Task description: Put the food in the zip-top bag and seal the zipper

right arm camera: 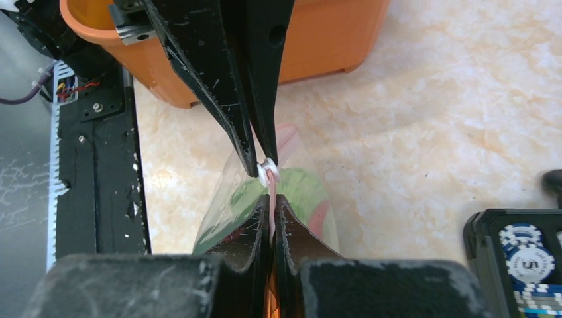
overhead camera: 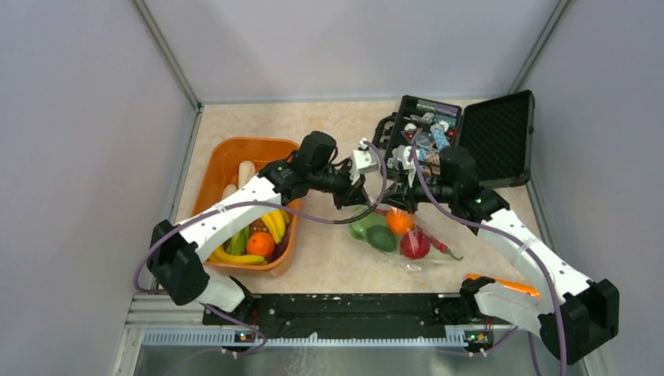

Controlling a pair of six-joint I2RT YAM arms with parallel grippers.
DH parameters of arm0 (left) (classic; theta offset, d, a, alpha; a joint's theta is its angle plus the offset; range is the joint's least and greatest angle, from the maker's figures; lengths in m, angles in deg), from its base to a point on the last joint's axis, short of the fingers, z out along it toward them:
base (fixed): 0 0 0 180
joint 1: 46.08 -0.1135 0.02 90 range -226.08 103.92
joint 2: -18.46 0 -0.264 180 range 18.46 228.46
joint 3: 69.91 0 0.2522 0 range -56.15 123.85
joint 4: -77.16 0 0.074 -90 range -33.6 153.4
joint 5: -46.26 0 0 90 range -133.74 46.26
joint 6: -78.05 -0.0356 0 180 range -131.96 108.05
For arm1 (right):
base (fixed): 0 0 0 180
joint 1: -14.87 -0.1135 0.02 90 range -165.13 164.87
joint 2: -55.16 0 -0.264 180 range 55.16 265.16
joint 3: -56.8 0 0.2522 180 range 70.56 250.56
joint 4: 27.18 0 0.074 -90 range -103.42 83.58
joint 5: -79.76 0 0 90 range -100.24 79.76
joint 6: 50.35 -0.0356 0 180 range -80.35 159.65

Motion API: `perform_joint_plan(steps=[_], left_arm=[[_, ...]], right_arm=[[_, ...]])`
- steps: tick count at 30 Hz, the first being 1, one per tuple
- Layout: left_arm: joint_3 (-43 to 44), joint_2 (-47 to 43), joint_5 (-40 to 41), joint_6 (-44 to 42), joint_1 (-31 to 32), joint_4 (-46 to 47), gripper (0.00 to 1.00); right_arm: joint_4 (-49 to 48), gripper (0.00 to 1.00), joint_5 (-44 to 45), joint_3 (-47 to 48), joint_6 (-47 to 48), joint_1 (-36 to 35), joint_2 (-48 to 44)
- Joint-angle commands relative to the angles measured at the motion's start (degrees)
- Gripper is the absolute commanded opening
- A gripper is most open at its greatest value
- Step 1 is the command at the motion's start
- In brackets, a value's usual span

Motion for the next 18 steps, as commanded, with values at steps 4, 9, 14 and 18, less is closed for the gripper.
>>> perform_joint_plan(steps=[4, 9, 14, 18], left_arm=[[-7.9, -5.1, 4.6, 0.1, -3.3, -1.3, 0.0], [-9.4, -7.0, 6.3, 0.9, -4.3, -1.2, 0.0], [-4.3, -9.4, 3.7, 1.9, -4.4, -0.4, 0.0], [0.3, -11.3, 1.1, 2.7, -4.4, 1.0, 0.0]], right_arm=[[-6.7, 0.0, 0.5, 0.5, -2.8, -0.4, -4.7], [-9.6, 0.0, 0.4, -0.3, -4.5, -0.4, -5.3], [-13.0, 0.0, -1.4, -0.4, -6.5, -0.4, -7.3], [-12.6, 0.15, -0.4, 0.9, -7.3, -0.4, -8.3]])
